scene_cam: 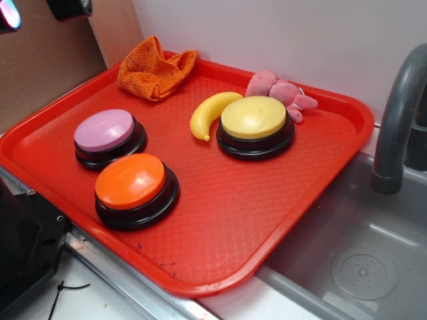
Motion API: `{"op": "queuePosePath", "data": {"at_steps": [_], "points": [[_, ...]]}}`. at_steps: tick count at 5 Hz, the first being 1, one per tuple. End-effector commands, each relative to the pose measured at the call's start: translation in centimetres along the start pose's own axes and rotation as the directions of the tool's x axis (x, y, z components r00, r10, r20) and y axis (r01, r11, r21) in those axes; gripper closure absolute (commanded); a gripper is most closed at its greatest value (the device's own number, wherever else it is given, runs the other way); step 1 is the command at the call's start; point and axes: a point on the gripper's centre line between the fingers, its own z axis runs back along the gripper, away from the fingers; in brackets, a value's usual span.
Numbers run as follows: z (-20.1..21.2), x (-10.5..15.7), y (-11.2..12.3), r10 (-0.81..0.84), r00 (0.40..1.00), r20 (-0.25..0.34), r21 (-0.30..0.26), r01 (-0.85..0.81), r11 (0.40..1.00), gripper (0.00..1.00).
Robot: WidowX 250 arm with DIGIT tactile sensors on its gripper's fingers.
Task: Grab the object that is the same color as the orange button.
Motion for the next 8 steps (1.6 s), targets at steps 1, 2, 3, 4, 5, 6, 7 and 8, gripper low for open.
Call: {"op": "queuePosePath", "data": {"at_steps": [1,2,3,4,5,6,7,8], "points": [[-3.4,5.6,0.5,0.359,0.918,0.170,-0.021,-0.360,0.933,0.00],[-5.2,8.7,0.9,0.483,0.859,0.173,-0.027,-0.486,0.874,0.00],[-8.0,11.3,0.1,0.544,0.820,0.178,-0.033,-0.548,0.836,0.00],[-10.8,13.1,-1.1,0.526,0.835,0.158,-0.025,-0.530,0.848,0.00],[-12.9,14.3,-1.4,0.553,0.804,0.219,-0.044,-0.558,0.829,0.00],[-13.5,14.1,-1.1,0.565,0.782,0.263,-0.077,-0.567,0.820,0.00],[-15.8,13.9,0.0,0.603,0.760,0.243,-0.130,-0.590,0.797,0.00],[-16.2,13.8,-0.2,0.593,0.768,0.241,-0.159,-0.572,0.805,0.56]]}}
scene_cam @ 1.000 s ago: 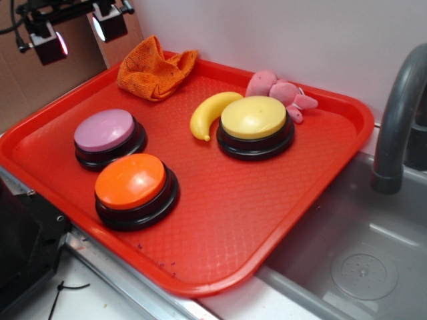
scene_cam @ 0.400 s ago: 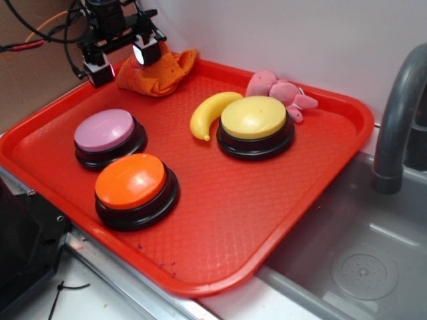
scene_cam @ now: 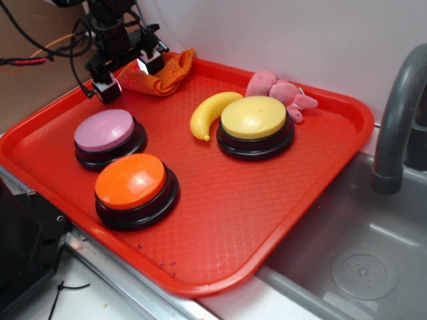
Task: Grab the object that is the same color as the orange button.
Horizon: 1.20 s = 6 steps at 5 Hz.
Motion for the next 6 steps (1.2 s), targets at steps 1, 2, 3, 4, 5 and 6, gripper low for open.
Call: {"op": "queuePosePath", "data": {"at_steps": [1,2,3,4,5,6], "points": [[0.1,0.8,0.5,-0.027,0.999,0.022,-0.079,0.029,0.996,1.00],[0.1,0.5,0.4,-0.066,0.997,0.035,-0.096,0.069,0.993,1.00],[0.4,0.4,0.1,-0.146,0.989,0.029,-0.082,0.148,0.986,1.00],[1.6,0.2,-0.2,-0.222,0.975,-0.012,-0.094,0.220,0.971,1.00],[5.4,0.0,-0.5,-0.384,0.923,-0.018,-0.128,0.379,0.917,1.00],[9.2,-0.4,-0.5,-0.555,0.826,-0.095,-0.131,0.543,0.830,1.00]]}}
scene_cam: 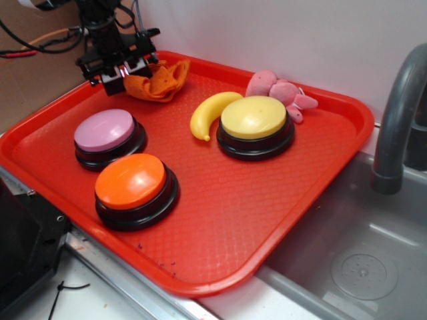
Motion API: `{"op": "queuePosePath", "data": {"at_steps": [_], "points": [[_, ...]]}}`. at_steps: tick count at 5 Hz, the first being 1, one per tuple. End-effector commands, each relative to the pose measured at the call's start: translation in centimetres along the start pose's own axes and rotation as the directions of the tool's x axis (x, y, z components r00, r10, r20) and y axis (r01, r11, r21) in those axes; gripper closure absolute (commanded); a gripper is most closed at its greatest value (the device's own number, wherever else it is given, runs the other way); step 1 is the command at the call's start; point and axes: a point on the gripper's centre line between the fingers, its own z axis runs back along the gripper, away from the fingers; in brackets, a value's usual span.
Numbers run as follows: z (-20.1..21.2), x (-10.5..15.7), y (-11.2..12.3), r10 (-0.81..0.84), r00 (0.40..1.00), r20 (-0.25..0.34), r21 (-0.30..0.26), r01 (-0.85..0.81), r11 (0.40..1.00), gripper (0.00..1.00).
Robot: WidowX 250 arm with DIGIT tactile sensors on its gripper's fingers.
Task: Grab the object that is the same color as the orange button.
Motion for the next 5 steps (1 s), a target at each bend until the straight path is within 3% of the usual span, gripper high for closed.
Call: {"op": "queuePosePath", "data": {"at_steps": [1,2,3,4,5], "points": [[9.4,-1.4,-1.3,-0.423,0.899,-0.108,-0.010,0.425,0.905,1.00],[12.9,-3.1,-1.7,-0.595,0.784,-0.178,-0.011,0.603,0.798,1.00],[15.4,-4.4,-1.6,-0.673,0.715,-0.188,-0.052,0.677,0.734,1.00],[17.5,-6.0,-1.4,-0.761,0.612,-0.216,-0.148,0.750,0.645,1.00],[16.9,-6.1,-1.3,-0.735,0.639,-0.227,-0.132,0.728,0.673,1.00]]}}
